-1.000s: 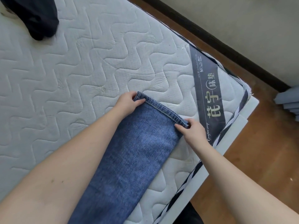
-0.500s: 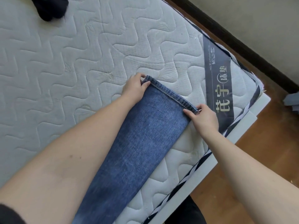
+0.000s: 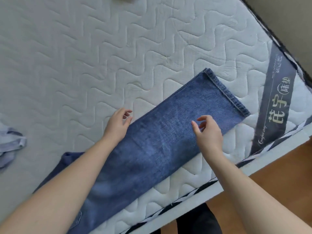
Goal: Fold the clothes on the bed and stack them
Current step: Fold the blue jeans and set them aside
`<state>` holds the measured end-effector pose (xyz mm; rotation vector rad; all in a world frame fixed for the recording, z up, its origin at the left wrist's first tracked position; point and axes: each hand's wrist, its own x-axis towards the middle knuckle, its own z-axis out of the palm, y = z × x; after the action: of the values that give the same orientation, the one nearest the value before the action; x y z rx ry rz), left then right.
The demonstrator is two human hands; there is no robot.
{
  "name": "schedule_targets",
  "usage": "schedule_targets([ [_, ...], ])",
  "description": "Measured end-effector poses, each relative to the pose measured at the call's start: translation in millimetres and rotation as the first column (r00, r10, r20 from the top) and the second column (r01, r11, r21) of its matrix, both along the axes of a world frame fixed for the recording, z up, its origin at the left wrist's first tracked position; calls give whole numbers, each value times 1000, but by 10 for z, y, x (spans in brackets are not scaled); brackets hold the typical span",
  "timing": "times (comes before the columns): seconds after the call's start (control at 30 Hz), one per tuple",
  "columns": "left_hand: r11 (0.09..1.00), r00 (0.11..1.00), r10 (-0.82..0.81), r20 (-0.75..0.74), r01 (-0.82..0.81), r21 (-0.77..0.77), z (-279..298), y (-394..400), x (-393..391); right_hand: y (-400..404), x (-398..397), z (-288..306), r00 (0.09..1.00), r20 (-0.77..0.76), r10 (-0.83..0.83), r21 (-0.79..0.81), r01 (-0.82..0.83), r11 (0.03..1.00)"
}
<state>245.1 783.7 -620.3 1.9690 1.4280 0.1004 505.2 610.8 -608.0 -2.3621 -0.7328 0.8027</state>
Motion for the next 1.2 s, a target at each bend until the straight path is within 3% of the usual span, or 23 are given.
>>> schedule_targets([
  [0.27,972,970,235,-67,-233,42,117,-356,-1669,174,-1324,77,912,-65,406,-7,-407,913],
  [0.5,925,906,380,-188,-368,96,158,-681,-2729,364,-2438,80,779,-79,622,-4,-624,781],
  [0.7,872,876,476,-83,-482,-84,-6,-627,-3100,633,-3152,10,633,43,773,-38,-772,635],
  [0.8,914,920,388,-48,-391,-112,-52,-511,-3088,814,-3341,-51,554,123,824,-92,-820,565],
  [0.93,976,990,141,-4,-140,-169,-74,-364,-3109,1043,-3451,-138,414,128,901,-215,-875,433],
  [1.07,977,990,-38,-138,7,-213,-81,-204,-3207,1183,-3423,-167,268,150,952,-321,-897,304],
  [1.2,974,980,-116,-164,80,-210,-30,-81,-3335,1241,-3354,-167,226,112,968,-285,-926,249],
])
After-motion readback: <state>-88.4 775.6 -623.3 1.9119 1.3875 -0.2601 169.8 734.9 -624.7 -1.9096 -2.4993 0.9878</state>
